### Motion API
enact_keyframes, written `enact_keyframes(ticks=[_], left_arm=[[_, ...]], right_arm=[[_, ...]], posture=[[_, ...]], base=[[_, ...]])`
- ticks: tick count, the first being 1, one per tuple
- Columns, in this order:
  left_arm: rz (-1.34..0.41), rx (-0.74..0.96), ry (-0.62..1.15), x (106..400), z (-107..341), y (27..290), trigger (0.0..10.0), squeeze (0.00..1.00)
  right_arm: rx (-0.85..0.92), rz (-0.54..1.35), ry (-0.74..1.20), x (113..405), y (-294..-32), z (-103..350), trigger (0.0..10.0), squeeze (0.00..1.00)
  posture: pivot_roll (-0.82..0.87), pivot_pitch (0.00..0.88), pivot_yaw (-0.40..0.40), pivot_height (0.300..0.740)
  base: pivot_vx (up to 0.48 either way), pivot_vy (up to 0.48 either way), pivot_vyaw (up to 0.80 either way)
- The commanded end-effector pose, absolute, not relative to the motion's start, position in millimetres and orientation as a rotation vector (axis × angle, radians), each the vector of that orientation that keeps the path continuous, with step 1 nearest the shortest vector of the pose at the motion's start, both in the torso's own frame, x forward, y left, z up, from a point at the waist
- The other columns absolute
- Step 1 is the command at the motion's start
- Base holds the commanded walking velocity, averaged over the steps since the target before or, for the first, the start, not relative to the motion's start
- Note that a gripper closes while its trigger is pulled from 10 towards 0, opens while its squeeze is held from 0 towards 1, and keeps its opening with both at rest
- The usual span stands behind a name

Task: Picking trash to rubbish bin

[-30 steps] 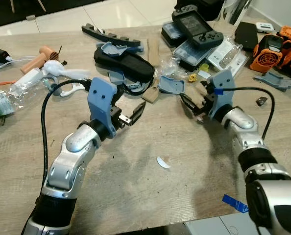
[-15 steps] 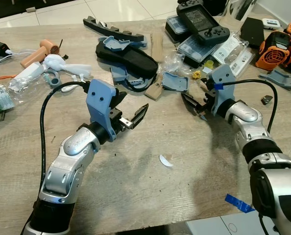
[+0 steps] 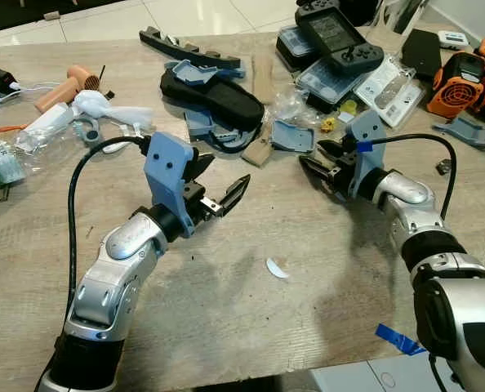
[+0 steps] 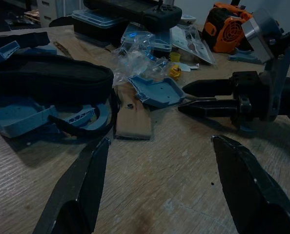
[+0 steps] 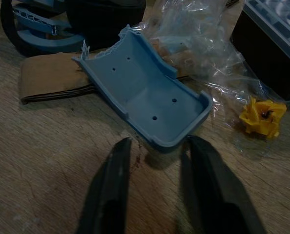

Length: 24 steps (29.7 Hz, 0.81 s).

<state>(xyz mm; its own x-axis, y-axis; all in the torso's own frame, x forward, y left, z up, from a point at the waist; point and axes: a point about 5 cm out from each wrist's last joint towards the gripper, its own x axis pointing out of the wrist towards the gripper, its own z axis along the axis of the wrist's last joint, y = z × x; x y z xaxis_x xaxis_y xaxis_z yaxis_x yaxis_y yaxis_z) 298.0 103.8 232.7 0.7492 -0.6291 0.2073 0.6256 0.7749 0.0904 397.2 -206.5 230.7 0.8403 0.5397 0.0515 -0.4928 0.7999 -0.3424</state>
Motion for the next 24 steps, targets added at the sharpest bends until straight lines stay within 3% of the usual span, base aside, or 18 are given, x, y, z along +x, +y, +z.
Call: enact_keyframes(ticks=[1,14,24], left_arm=[[-0.703,0.029,-0.215,295.1,228.9,103.4,10.0,0.0],[-0.706,0.03,-0.22,295.2,230.1,102.8,10.0,0.0],[-0.703,0.031,-0.228,295.7,232.2,103.5,10.0,0.0]], right_arm=[[-0.305,0.559,-0.074,395.2,-209.2,214.2,0.0,0.0],[-0.302,0.602,-0.076,394.7,-204.8,214.0,0.0,0.0],[-0.283,0.722,-0.146,394.6,-184.1,221.8,0.0,0.0]], posture=[[0.08,0.401,0.018,0.74],[0.08,0.396,0.016,0.74],[0.08,0.393,0.018,0.74]], base=[[0.0,0.0,0.0],[0.0,0.0,0.0],[0.0,0.0,0.0]])
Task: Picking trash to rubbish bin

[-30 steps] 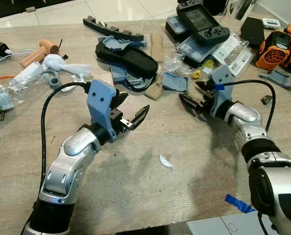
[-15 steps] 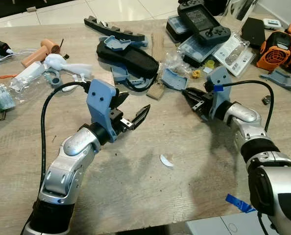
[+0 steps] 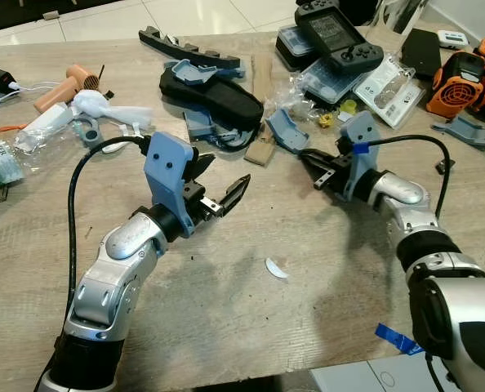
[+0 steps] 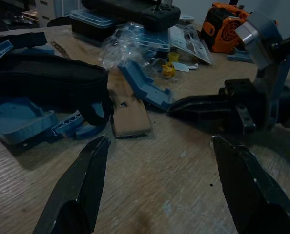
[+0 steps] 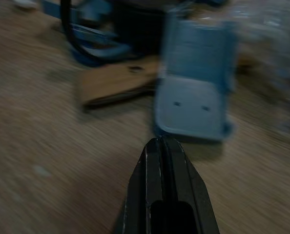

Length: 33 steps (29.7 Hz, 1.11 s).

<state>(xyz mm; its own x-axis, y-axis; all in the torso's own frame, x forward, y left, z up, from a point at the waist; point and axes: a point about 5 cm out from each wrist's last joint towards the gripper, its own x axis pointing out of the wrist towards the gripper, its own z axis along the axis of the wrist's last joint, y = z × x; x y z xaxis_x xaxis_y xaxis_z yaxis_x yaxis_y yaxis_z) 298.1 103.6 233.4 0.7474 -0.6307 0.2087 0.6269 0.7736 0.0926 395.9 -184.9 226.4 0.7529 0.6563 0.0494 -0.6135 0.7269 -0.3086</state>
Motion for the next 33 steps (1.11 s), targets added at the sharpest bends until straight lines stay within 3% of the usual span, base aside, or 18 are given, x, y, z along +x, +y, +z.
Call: enact_keyframes(ticks=[1,13,18,19,20,21,22,33], left_arm=[[-0.704,0.031,-0.23,295.7,232.6,103.5,10.0,0.0],[-0.704,0.024,-0.236,296.1,233.1,104.7,10.0,0.0],[-0.704,0.025,-0.239,298.8,233.8,104.2,10.0,0.0],[-0.704,0.023,-0.242,299.7,234.2,103.8,10.0,0.0],[-0.704,0.023,-0.242,299.7,234.2,103.8,10.0,0.0],[-0.704,0.021,-0.243,300.0,234.3,103.7,10.0,0.0],[-0.704,0.019,-0.245,300.2,234.5,103.3,10.0,0.0],[-0.703,0.018,-0.25,298.1,236.0,102.9,10.0,0.0]], right_arm=[[-0.267,0.738,-0.173,395.0,-180.2,226.2,0.0,0.0],[-0.172,0.849,-0.376,383.5,-140.9,233.3,0.0,0.0],[-0.23,0.817,-0.387,381.3,-143.6,229.4,0.0,0.0],[-0.268,0.777,-0.402,381.6,-149.5,230.3,0.0,0.43],[-0.268,0.777,-0.402,381.6,-149.5,230.3,0.0,0.43],[-0.275,0.763,-0.401,382.6,-153.0,231.4,4.6,1.0],[-0.293,0.748,-0.396,384.3,-157.5,233.7,10.0,1.0],[-0.4,0.69,-0.326,392.9,-174.5,246.3,10.0,1.0]], posture=[[0.08,0.392,0.018,0.74],[0.07,0.37,0.034,0.74],[0.06,0.364,0.042,0.74],[0.06,0.362,0.043,0.74],[0.06,0.362,0.043,0.74],[0.06,0.361,0.044,0.74],[0.06,0.359,0.039,0.74],[0.07,0.37,0.016,0.74]], base=[[0.0,0.0,0.0],[0.0,0.0,0.0],[0.0,0.0,0.0],[0.0,0.0,0.0],[0.0,0.0,0.0],[0.0,0.0,0.0],[0.0,0.0,0.0],[0.0,0.0,0.0]])
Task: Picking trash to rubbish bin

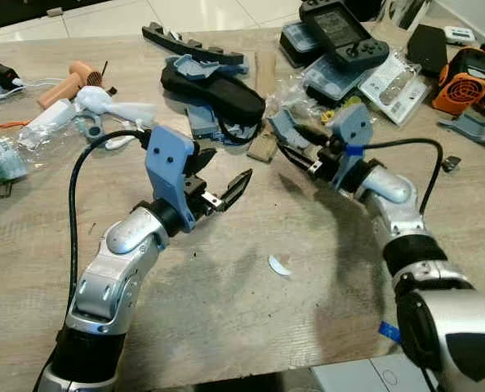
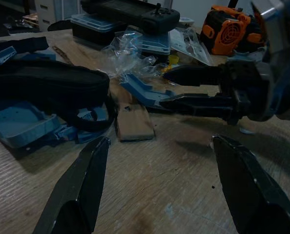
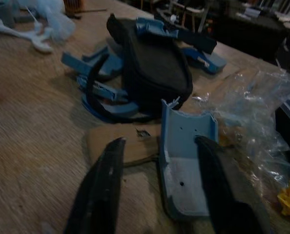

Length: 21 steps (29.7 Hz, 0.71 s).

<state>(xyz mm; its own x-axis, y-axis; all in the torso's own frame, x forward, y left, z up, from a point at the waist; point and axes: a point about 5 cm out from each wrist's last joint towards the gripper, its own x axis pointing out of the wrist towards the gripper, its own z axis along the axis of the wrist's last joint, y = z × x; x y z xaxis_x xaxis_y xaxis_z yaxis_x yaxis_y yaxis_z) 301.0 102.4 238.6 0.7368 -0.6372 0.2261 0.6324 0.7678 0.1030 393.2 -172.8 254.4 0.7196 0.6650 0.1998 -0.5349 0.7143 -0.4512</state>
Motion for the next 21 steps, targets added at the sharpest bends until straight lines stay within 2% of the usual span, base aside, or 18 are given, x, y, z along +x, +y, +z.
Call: enact_keyframes(ticks=[1,10,11,21], left_arm=[[-0.703,0.018,-0.251,297.5,236.0,103.0,10.0,0.0],[-0.697,0.023,-0.242,295.0,235.6,105.8,10.0,0.0],[-0.696,0.023,-0.242,294.9,235.5,106.1,10.0,0.0],[-0.698,0.025,-0.235,295.0,234.5,106.0,10.0,0.0]], right_arm=[[-0.402,0.69,-0.323,393.2,-174.7,246.4,10.0,1.0],[-0.427,0.673,-0.218,399.4,-177.9,244.4,10.0,1.0],[-0.43,0.678,-0.196,399.7,-177.9,242.2,10.0,0.0],[-0.462,0.751,0.006,397.3,-183.6,216.8,10.0,0.0]], posture=[[0.07,0.372,0.015,0.74],[0.09,0.39,0.008,0.74],[0.09,0.392,0.008,0.74],[0.09,0.4,0.011,0.74]], base=[[0.0,0.0,0.0],[0.0,0.0,0.0],[0.0,0.0,0.0],[0.0,0.0,0.0]])
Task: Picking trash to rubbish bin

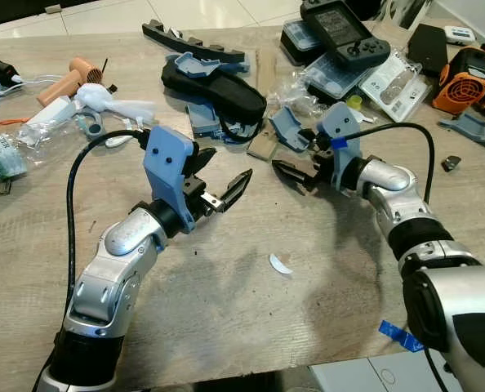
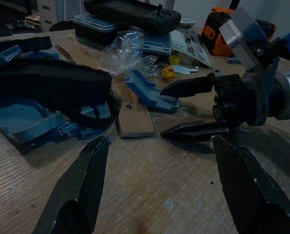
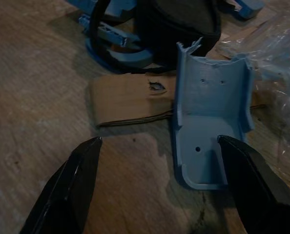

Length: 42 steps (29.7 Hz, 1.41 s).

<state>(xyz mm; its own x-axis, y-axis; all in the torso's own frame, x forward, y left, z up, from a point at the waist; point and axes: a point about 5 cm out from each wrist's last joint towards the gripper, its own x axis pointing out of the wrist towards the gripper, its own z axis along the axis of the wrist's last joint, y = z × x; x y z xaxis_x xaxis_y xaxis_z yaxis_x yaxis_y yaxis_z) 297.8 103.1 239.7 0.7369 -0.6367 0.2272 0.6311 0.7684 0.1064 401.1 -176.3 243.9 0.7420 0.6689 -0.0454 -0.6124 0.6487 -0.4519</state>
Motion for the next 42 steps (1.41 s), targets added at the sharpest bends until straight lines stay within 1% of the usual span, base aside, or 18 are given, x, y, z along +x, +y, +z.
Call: enact_keyframes(ticks=[1,10,11,12,26,32,34,36,39,40,41,42], left_arm=[[-0.699,0.025,-0.234,295.0,234.3,105.9,10.0,0.0],[-0.706,0.026,-0.234,296.7,234.7,105.5,10.0,0.0],[-0.707,0.027,-0.235,297.0,234.9,105.6,10.0,0.0],[-0.708,0.028,-0.236,297.3,234.9,105.6,10.0,0.0],[-0.71,0.035,-0.242,297.8,236.1,107.4,10.0,0.0],[-0.71,0.039,-0.246,298.6,237.4,106.9,10.0,0.0],[-0.709,0.039,-0.25,299.1,238.0,106.3,10.0,0.0],[-0.691,0.043,-0.253,299.4,237.3,107.5,10.0,0.0],[-0.68,0.045,-0.253,299.5,236.6,108.4,10.0,0.0],[-0.646,0.046,-0.247,299.8,234.8,112.7,10.0,0.0],[-0.623,0.047,-0.241,300.2,233.2,115.8,10.0,0.0],[-0.595,0.055,-0.235,300.9,231.7,119.5,10.0,0.0]], right_arm=[[-0.467,0.755,0.02,396.9,-184.4,215.0,10.0,0.0],[-0.435,0.754,0.082,395.8,-191.2,209.6,10.0,0.0],[-0.42,0.748,0.086,395.9,-192.6,209.8,0.4,0.0],[-0.412,0.743,0.088,396.0,-193.7,210.2,0.0,0.0],[-0.406,0.735,0.09,396.2,-196.6,212.2,0.0,0.0],[-0.378,0.741,0.063,397.0,-195.3,217.7,0.0,0.0],[-0.338,0.782,0.027,397.0,-189.1,222.2,0.0,0.0],[-0.277,0.846,-0.051,397.0,-176.5,231.0,0.0,0.0],[-0.253,0.868,-0.084,396.8,-171.6,234.5,0.0,0.0],[-0.225,0.891,-0.171,395.2,-160.6,242.1,0.7,0.0],[-0.206,0.905,-0.229,393.2,-153.6,246.9,0.7,0.0],[-0.187,0.895,-0.284,390.5,-147.8,250.4,6.0,0.0]], posture=[[0.09,0.4,0.011,0.74],[0.09,0.398,0.019,0.74],[0.09,0.395,0.02,0.74],[0.09,0.395,0.021,0.74],[0.09,0.389,0.021,0.74],[0.09,0.378,0.022,0.74],[0.09,0.372,0.024,0.74],[0.08,0.362,0.022,0.74],[0.08,0.357,0.021,0.74],[0.08,0.335,0.021,0.74],[0.08,0.327,0.022,0.74],[0.07,0.314,0.026,0.74]], base=[[0.0,0.0,0.0],[0.0,0.0,0.0],[0.0,0.0,0.0],[0.0,0.0,0.0],[0.0,0.0,0.0],[0.0,0.0,0.0],[0.0,0.0,0.0],[0.0,0.0,0.0],[0.0,0.0,0.0],[0.0,0.0,0.0],[0.0,0.0,0.0],[0.0,0.0,0.0]])
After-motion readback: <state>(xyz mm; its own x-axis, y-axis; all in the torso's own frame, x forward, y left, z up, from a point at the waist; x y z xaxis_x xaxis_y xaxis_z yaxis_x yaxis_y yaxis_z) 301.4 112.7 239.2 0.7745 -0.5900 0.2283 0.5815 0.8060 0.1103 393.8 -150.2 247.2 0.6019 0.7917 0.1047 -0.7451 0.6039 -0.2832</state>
